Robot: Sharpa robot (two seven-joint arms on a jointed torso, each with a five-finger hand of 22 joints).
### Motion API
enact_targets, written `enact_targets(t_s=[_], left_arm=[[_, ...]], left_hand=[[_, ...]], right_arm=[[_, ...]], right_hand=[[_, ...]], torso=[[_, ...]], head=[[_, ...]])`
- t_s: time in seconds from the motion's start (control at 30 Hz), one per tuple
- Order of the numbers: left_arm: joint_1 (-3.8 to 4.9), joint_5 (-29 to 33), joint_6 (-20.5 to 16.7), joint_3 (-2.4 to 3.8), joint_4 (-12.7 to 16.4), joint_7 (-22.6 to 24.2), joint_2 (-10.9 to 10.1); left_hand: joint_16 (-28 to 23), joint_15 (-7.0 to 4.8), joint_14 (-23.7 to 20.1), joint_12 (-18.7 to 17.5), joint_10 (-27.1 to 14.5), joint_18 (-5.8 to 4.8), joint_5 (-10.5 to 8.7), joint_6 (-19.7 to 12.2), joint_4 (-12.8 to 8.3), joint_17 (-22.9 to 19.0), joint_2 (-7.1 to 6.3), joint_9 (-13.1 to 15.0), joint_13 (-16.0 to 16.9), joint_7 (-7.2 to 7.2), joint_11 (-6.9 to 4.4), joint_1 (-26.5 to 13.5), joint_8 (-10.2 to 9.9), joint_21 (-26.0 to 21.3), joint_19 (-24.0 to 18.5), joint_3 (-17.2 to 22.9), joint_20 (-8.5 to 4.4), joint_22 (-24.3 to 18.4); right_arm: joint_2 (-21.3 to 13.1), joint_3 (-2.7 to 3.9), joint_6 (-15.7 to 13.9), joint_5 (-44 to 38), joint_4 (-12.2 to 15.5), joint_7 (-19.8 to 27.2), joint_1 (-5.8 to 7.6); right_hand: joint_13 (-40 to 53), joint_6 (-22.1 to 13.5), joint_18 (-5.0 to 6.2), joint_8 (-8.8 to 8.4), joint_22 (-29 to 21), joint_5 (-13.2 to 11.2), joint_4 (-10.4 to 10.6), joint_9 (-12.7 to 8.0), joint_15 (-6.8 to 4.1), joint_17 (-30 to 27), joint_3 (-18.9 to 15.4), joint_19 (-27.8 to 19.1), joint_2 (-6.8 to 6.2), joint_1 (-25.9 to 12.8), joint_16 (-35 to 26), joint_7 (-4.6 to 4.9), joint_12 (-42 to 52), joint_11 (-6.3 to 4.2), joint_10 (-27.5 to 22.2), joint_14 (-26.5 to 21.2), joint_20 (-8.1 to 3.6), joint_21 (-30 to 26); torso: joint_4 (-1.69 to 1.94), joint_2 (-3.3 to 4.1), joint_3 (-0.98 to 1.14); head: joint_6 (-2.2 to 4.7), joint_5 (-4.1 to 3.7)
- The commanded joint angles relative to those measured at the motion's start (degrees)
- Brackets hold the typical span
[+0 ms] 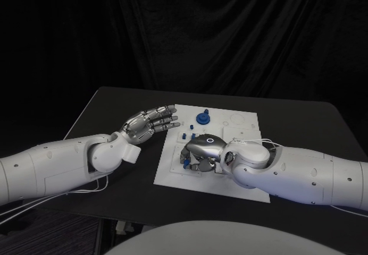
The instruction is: Assemble the parts on the task board
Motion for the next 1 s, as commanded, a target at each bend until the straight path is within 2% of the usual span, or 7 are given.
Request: enact_targets(t_s=[0.03, 0.17, 0.43, 1.0], left_arm=[[-0.11, 0.0, 0.9, 0.06, 0.0, 0.3, 0.1], [-0.13, 0.0, 0.9, 0.06, -0.1, 0.3, 0.1], [-0.17, 0.0, 0.9, 0.06, -0.2, 0.1, 0.1], [-0.27, 0.0, 1.1, 0.06, -0.5, -0.5, 0.2]], left_hand=[[0.3, 0.24, 0.2, 0.3, 0.1, -0.8, 0.34, 0.4, -0.1, 0.1, 0.02, 0.0, 0.1, 1.05, 0.22, -0.5, 0.3, 0.1, 0.4, 0.4, -0.08, -0.1], [0.3, 0.24, 0.2, 0.3, 0.1, -0.8, 0.34, 0.4, -0.1, 0.1, 0.02, 0.0, 0.1, 1.05, 0.22, -0.5, 0.3, 0.1, 0.4, 0.4, -0.08, -0.1], [0.3, 0.24, 0.2, 0.3, 0.1, -0.8, 0.34, 0.4, -0.1, 0.1, 0.02, 0.0, 0.1, 1.05, 0.22, -0.5, 0.3, 0.1, 0.4, 0.4, -0.08, -0.1], [0.2, 0.22, 0.0, 0.3, 0.0, -0.79, 0.32, 0.2, 0.0, 0.0, 0.01, 0.0, 0.0, 1.05, 0.14, -0.8, 0.3, 0.1, 0.3, 0.8, -0.09, -0.2]], right_arm=[[-0.2, -0.17, -0.8, -1.2, -0.2, -1.5, -0.31], [-0.3, -0.16, -1.1, -1.3, -0.2, -1.7, -0.31], [-0.5, -0.16, -1.1, -2.0, -0.2, -2.5, -0.32], [-0.5, -0.14, 0.0, -2.2, -0.3, -3.3, -0.32]], right_hand=[[0.1, 0.8, -0.38, 0.33, 6.8, 0.7, -0.5, 9.1, -0.11, 0.1, 0.0, 0.0, 0.22, 0.6, 0.0, 0.37, -0.4, -0.11, 0.6, 0.2, -0.27, 0.3], [0.3, 1.2, -0.39, 0.68, 6.9, 1.5, -0.7, 9.7, -0.16, 0.2, 0.0, 0.0, 0.19, 0.5, 0.0, 0.35, -0.6, -0.16, 0.7, 0.3, -0.32, 0.5], [0.3, 1.4, -0.34, 0.89, 6.8, 2.0, -0.9, 10.1, -0.19, -0.1, 0.0, -0.1, 0.08, 0.4, -0.2, 0.34, -0.8, -0.17, 0.8, 0.2, -0.35, 0.3], [0.4, 1.0, -0.23, 0.81, 6.6, 2.3, -1.0, 10.6, -0.07, -0.9, 0.0, -0.5, -0.02, 0.1, -0.7, 0.41, -1.3, 0.0, 0.5, -0.4, -0.31, -0.4]], torso=[[-0.01, -0.01, 0.0], [-0.06, -0.04, -0.04], [0.14, -0.02, -0.03], [0.09, -0.01, -0.02]], head=[[-0.01, 0.13], [-0.01, 0.32], [-0.01, 0.05], [-0.01, 0.15]])
